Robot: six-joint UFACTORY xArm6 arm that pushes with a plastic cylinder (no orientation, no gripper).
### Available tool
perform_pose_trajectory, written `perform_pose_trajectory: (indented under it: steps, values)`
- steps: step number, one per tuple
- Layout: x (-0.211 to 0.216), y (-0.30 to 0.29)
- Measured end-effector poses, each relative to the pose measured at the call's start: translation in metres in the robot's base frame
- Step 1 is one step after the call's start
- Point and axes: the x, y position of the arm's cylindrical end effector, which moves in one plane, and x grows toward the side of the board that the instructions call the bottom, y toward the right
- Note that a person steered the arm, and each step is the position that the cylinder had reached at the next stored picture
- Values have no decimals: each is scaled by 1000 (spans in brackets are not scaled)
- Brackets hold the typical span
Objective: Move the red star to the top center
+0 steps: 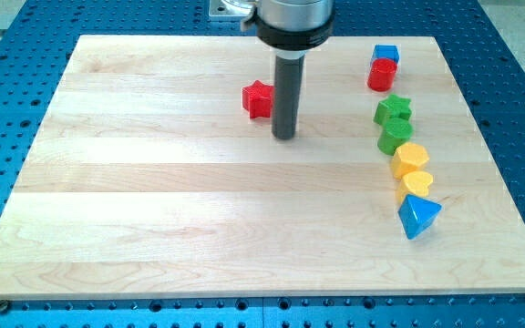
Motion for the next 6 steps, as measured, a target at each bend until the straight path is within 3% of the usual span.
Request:
perform_pose_trajectory:
  steps: [1,2,3,4,6]
  values:
    - [-50,-22]
    - [-73,-22]
    - [-49,-23]
    - [-52,-38]
    - [-117,-31]
